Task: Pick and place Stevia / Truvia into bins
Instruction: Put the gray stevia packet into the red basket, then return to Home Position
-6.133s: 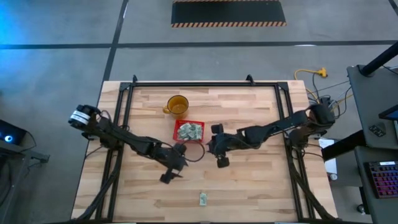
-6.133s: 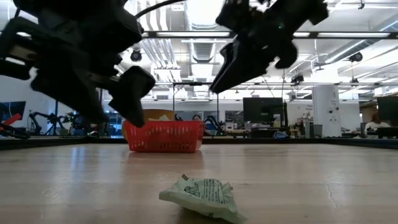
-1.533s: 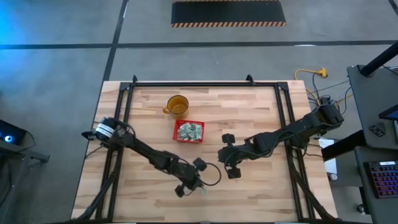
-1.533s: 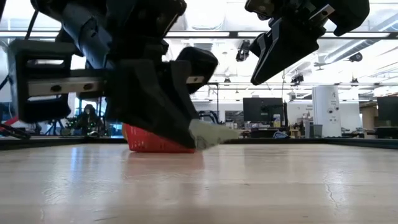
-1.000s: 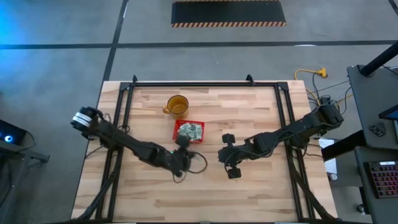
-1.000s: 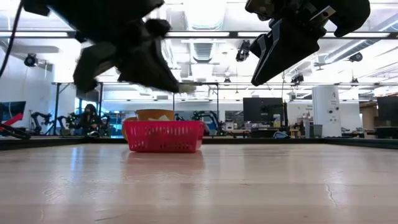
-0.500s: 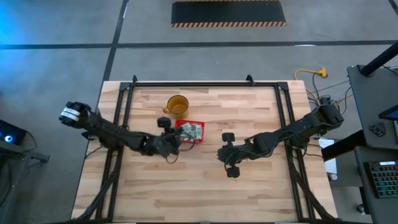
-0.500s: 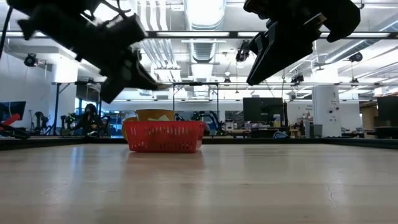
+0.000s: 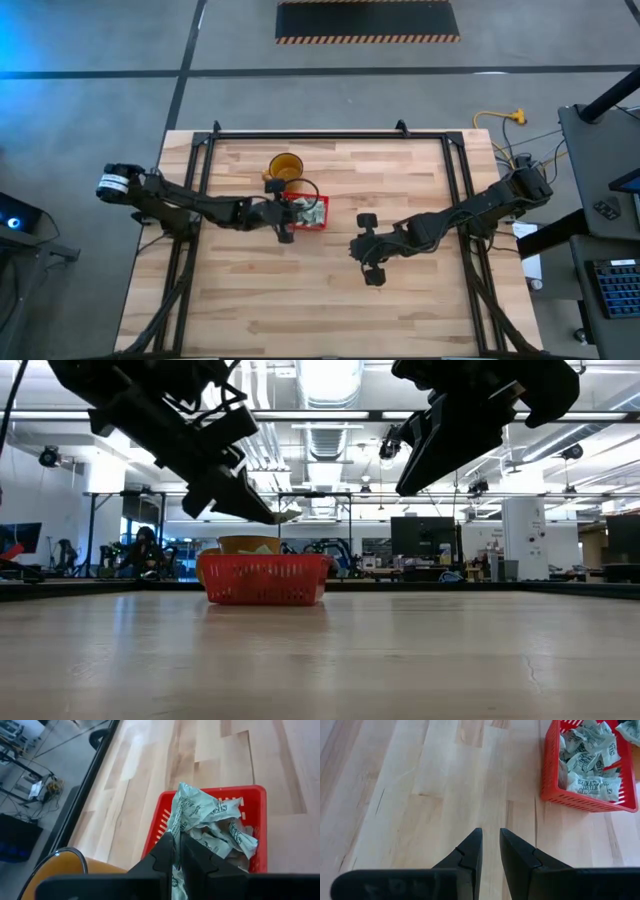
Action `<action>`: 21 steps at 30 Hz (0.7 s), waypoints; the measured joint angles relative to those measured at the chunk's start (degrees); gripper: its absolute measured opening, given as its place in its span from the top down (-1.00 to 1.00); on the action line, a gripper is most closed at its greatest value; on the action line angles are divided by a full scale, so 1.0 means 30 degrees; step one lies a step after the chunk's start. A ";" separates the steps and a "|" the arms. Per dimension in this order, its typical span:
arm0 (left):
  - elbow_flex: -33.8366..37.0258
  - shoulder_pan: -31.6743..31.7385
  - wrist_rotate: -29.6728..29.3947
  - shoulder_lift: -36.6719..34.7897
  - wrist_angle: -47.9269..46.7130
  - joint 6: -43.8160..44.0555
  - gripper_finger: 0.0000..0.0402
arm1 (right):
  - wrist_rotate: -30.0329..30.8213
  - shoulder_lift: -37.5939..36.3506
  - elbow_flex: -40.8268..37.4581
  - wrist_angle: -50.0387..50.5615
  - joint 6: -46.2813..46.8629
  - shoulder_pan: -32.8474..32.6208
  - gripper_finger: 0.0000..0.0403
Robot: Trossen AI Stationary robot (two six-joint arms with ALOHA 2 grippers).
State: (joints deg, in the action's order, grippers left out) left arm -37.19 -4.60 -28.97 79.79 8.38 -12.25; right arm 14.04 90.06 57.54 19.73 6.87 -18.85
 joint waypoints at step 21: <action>-0.0876 -0.0235 -0.1713 0.0921 -0.0268 -0.0175 0.00 | 0.0007 0.0000 -0.0058 -0.0837 -0.0230 0.0000 0.72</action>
State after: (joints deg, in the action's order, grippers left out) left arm -39.82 -5.30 -34.11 82.55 7.57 -12.78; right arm 14.06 90.06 57.36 17.22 6.19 -18.85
